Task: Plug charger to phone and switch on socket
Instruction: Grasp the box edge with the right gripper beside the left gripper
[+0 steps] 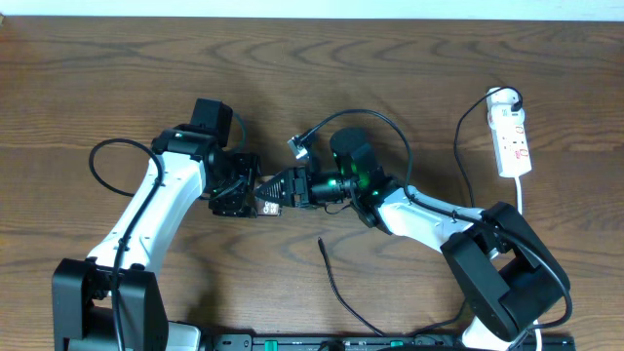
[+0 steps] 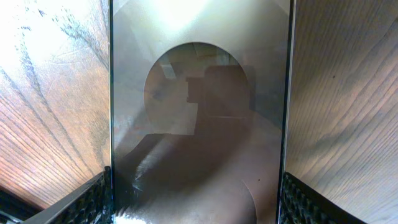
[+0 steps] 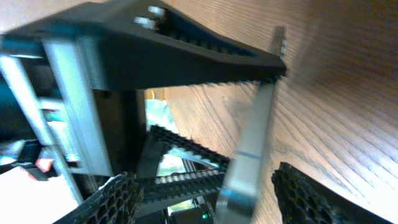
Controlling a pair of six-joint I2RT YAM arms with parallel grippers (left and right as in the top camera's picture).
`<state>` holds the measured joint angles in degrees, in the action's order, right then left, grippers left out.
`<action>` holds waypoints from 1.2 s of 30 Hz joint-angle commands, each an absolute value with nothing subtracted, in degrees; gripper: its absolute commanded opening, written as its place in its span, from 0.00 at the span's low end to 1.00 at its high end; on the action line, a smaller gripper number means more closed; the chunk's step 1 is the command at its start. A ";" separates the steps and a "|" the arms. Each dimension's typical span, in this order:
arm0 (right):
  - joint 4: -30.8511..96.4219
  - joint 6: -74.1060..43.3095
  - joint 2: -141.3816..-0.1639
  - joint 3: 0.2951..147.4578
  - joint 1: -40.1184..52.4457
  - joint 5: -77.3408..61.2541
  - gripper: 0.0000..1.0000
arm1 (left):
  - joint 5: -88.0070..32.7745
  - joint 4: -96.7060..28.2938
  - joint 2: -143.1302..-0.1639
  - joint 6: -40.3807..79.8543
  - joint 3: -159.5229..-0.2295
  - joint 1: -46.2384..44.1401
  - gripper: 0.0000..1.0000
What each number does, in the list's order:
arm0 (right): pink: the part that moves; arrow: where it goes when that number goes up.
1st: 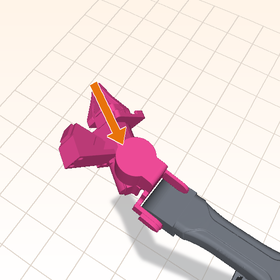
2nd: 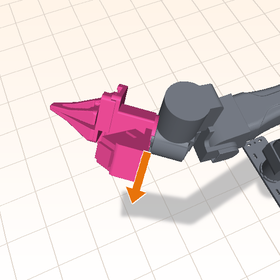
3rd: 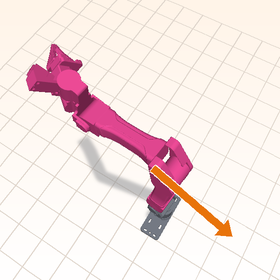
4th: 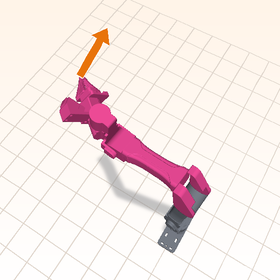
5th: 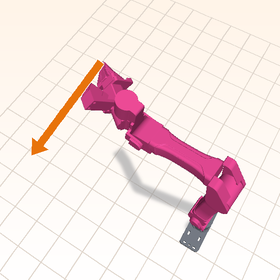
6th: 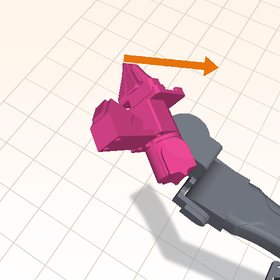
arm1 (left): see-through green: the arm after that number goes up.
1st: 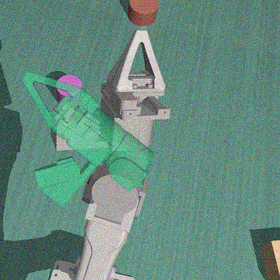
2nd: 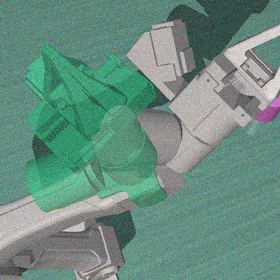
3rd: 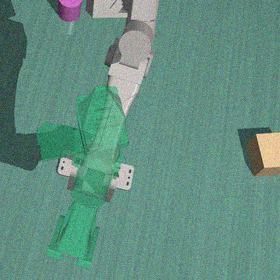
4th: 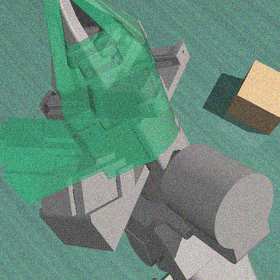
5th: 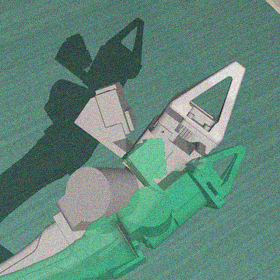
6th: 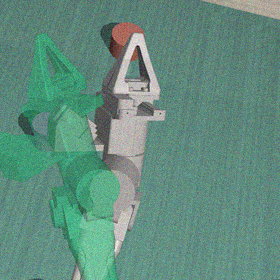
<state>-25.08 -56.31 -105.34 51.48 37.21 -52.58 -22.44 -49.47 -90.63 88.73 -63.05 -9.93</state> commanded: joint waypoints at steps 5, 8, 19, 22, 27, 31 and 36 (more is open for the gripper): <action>-18.50 -56.97 -105.45 52.05 38.39 -47.42 0.72 | -23.59 -49.65 -89.36 89.30 -64.62 -10.11 0.07; -19.53 -56.99 -105.45 52.07 39.03 -47.27 0.76 | -23.59 -49.65 -89.36 89.27 -64.62 -10.11 0.08; -19.88 -57.04 -105.45 52.07 40.73 -44.47 0.60 | -23.31 -49.23 -89.36 89.95 -64.62 -11.57 0.07; -19.88 -57.10 -105.45 52.07 41.36 -43.59 0.55 | -22.46 -49.19 -89.36 90.35 -64.62 -12.08 0.07; -19.86 -57.23 -105.45 52.07 42.17 -42.00 0.50 | -21.45 -49.21 -89.36 90.32 -64.62 -12.36 0.07; -19.86 -57.23 -105.45 52.07 42.28 -41.91 0.40 | -21.45 -49.19 -89.36 90.32 -64.62 -12.36 0.07; -19.86 -57.21 -105.45 52.07 42.28 -41.89 0.33 | -21.45 -49.19 -89.36 90.32 -64.62 -12.36 0.07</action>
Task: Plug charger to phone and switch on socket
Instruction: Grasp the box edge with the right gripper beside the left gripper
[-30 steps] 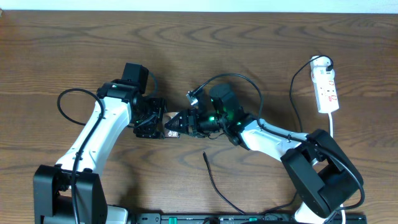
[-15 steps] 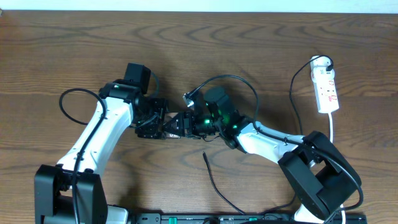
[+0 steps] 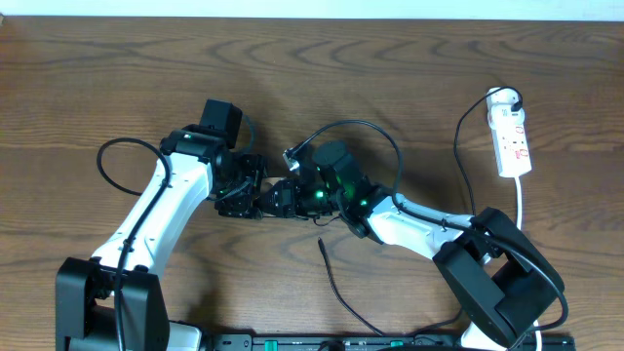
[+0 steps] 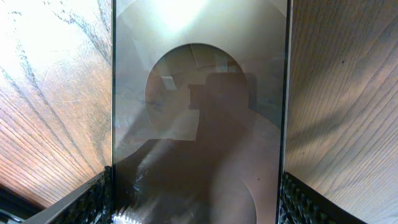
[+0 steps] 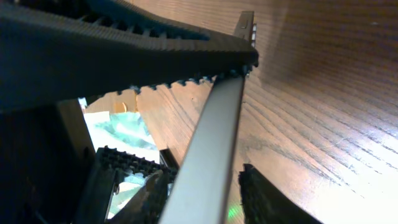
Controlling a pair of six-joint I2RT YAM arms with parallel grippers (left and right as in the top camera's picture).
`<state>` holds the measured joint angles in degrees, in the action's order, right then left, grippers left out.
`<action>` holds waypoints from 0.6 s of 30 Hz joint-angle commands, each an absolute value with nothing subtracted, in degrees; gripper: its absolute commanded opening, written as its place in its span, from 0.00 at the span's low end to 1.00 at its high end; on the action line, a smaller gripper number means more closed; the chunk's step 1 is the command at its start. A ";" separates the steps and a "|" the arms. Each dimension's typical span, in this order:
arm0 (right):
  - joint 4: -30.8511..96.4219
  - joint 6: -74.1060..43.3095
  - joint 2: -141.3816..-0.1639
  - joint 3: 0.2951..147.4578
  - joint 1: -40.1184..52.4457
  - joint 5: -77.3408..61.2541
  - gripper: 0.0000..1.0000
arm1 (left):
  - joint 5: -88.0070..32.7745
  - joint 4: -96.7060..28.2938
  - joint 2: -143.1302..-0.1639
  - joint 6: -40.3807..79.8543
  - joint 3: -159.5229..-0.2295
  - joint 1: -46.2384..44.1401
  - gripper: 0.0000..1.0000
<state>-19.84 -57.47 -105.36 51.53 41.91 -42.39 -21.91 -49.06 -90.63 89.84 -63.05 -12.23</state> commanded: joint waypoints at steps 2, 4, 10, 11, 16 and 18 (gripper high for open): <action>-19.86 -57.21 -105.45 52.07 42.28 -41.87 0.30 | -21.43 -49.21 -89.36 90.30 -64.62 -12.36 0.07; -19.86 -57.21 -105.45 52.07 42.28 -41.89 0.24 | -21.45 -49.21 -89.36 90.30 -64.62 -12.36 0.07; -19.88 -57.21 -105.45 52.07 42.26 -41.87 0.13 | -21.43 -49.21 -89.36 90.30 -64.62 -12.36 0.07; -19.88 -57.21 -105.45 52.07 42.28 -41.87 0.13 | -21.43 -49.21 -89.36 90.30 -64.62 -12.36 0.07; -19.90 -57.21 -105.45 52.07 42.26 -41.91 0.01 | -21.41 -49.23 -89.36 90.28 -64.62 -12.36 0.08; -19.88 -57.21 -105.45 52.07 42.26 -41.93 0.01 | -21.39 -49.28 -89.36 89.82 -64.62 -12.36 0.07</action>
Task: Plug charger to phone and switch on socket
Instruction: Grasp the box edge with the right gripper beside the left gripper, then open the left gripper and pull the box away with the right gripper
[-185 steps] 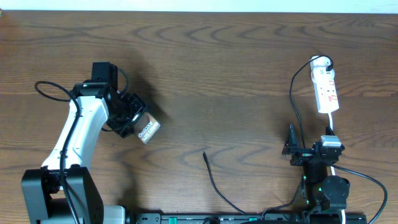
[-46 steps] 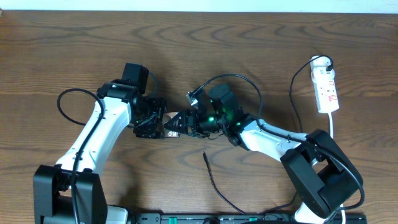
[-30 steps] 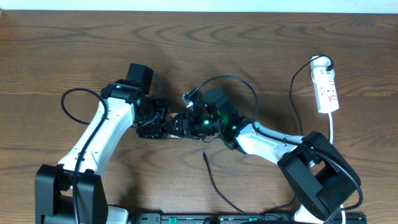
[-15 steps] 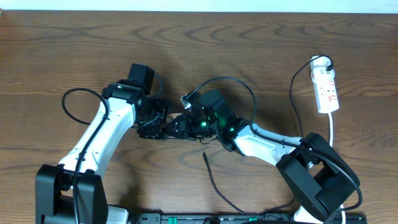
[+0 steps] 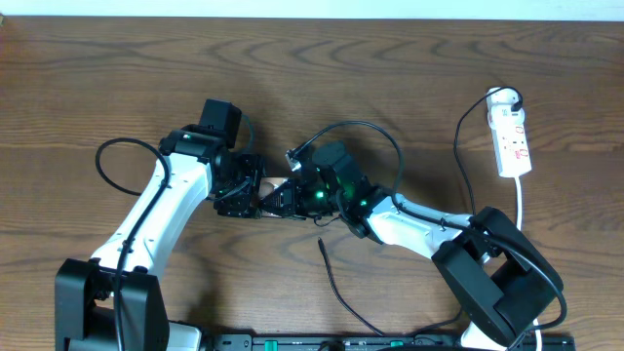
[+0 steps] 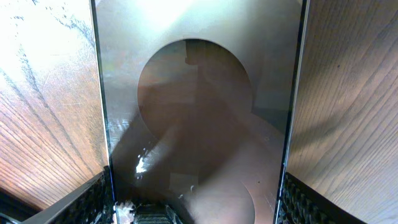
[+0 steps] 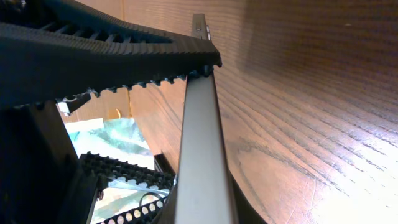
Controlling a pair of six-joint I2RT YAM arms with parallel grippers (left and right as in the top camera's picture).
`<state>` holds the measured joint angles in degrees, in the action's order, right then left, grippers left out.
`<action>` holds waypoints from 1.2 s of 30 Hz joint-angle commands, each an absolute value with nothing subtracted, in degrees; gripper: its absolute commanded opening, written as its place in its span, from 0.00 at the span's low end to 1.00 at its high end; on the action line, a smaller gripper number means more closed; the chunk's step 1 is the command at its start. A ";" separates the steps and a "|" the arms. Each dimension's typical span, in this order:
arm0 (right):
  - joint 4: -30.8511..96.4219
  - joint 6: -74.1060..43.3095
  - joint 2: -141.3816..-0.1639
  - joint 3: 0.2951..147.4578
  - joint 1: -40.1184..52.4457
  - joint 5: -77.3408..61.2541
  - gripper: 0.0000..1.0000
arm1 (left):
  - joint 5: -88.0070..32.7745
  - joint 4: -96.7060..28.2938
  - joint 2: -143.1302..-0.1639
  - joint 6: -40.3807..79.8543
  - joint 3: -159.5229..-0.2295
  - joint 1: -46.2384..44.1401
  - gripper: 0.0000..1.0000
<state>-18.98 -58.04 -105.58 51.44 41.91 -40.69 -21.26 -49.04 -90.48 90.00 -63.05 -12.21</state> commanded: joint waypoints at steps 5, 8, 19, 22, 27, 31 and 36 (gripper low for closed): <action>-19.88 -57.21 -105.45 52.07 42.11 -41.93 0.01 | -21.34 -50.39 -89.36 89.62 -64.62 -12.29 0.50; -19.68 -57.17 -105.45 52.05 41.65 -42.24 0.01 | -21.39 -50.52 -89.36 87.64 -64.64 -12.29 0.76; -16.27 -55.11 -105.45 52.05 37.93 -43.90 0.01 | -24.97 -50.57 -88.16 72.93 -64.64 -12.19 0.89; -16.27 -54.28 -105.45 52.05 37.12 -44.60 0.01 | -25.58 -50.76 -87.39 71.31 -64.64 -12.19 0.89; -16.27 -54.11 -105.45 52.05 34.33 -47.11 0.01 | -26.65 -50.98 -86.21 67.02 -64.64 -11.51 0.89; -16.29 -54.11 -105.45 52.05 30.39 -50.72 0.01 | -29.36 -50.89 -85.80 59.94 -64.64 -9.04 0.89; -17.37 -54.68 -105.45 52.05 25.17 -56.62 0.01 | -31.22 -50.41 -85.80 53.04 -64.64 -4.58 0.89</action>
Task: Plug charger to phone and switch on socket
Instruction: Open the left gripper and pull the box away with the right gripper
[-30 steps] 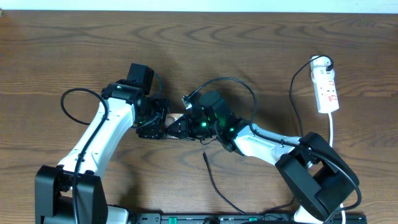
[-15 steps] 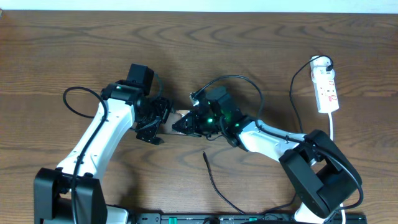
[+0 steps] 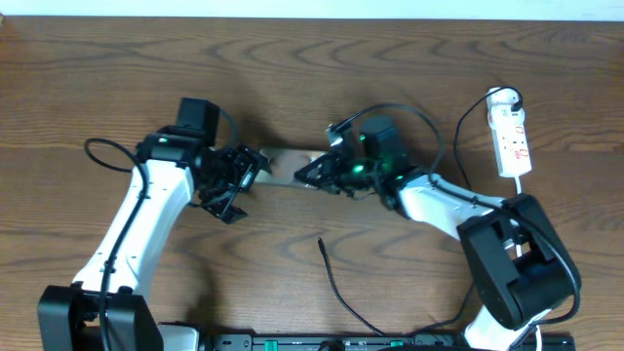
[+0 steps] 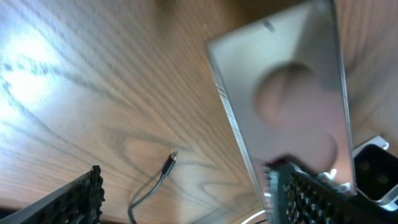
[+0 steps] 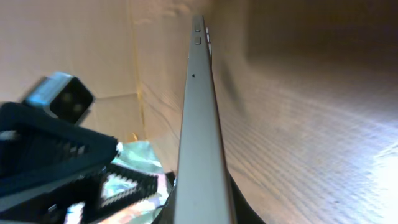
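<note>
The phone (image 3: 286,165) is a thin silver slab held above the table, its far end in my right gripper (image 3: 314,175), which is shut on it. In the right wrist view the phone's edge (image 5: 200,112) runs up from between the jaws of that gripper (image 5: 202,208). My left gripper (image 3: 234,185) stands open just left of the phone. In the left wrist view the phone's back (image 4: 286,106) lies over by one finger (image 4: 311,193), with the gripper's (image 4: 193,199) jaws wide apart. The black charger cable's tip (image 3: 321,242) lies on the table. The white socket strip (image 3: 513,132) lies at the far right.
The black cable (image 3: 346,297) runs from its tip toward the front edge. The strip's white lead (image 3: 524,200) trails toward the right arm's base. Black wiring loops beside the left arm (image 3: 97,156). The cable tip (image 4: 170,159) also shows under the left gripper.
My left gripper has let go of the phone and now stands open, shifted left. My right gripper, still shut on the phone, has carried it back and to the right.
At first my left gripper held the phone while the right fingers stood apart around its end. The right arm then came closer and shut on the phone's edge, so both held it. Now only the right gripper holds it.
</note>
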Controlling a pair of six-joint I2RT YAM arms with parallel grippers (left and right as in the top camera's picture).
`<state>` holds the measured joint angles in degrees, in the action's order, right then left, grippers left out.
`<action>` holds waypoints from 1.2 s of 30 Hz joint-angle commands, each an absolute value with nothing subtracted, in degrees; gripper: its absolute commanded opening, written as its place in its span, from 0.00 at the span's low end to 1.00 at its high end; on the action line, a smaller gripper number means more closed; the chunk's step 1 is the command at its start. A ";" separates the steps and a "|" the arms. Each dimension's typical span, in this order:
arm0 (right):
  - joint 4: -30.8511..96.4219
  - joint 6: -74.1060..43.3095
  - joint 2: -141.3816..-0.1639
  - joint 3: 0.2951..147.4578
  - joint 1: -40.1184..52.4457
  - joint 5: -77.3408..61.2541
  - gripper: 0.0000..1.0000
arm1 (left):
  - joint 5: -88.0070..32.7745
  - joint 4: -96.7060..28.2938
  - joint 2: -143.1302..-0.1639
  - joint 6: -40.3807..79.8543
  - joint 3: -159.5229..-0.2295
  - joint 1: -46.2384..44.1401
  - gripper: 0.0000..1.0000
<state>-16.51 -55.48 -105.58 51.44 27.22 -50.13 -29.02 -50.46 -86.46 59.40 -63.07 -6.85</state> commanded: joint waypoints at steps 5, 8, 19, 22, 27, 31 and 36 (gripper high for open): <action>-19.38 -59.53 -105.45 52.05 21.19 -61.34 0.01 | -44.56 -43.09 -85.80 49.91 -64.62 1.61 0.89; -23.81 -63.53 -105.45 52.05 19.86 -62.92 0.01 | -52.07 -37.56 -85.80 49.78 -64.62 4.32 0.89; -48.84 -82.06 -105.45 52.05 19.05 -62.59 0.01 | -58.52 -28.64 -85.80 48.53 -62.98 9.10 0.90; -51.00 -84.25 -105.45 52.05 19.05 -60.73 0.01 | -60.31 -20.67 -85.80 50.33 -60.84 9.21 0.90; -51.07 -88.16 -105.45 52.05 18.65 -58.15 0.01 | -62.37 -7.09 -85.80 56.66 -57.30 9.21 0.90; -53.45 -95.57 -105.45 52.05 18.98 -54.15 0.01 | -62.33 4.78 -85.80 61.71 -54.33 9.21 0.90; -56.62 -105.32 -105.45 52.07 20.47 -48.16 0.01 | -61.49 20.99 -85.80 66.65 -50.65 9.19 0.90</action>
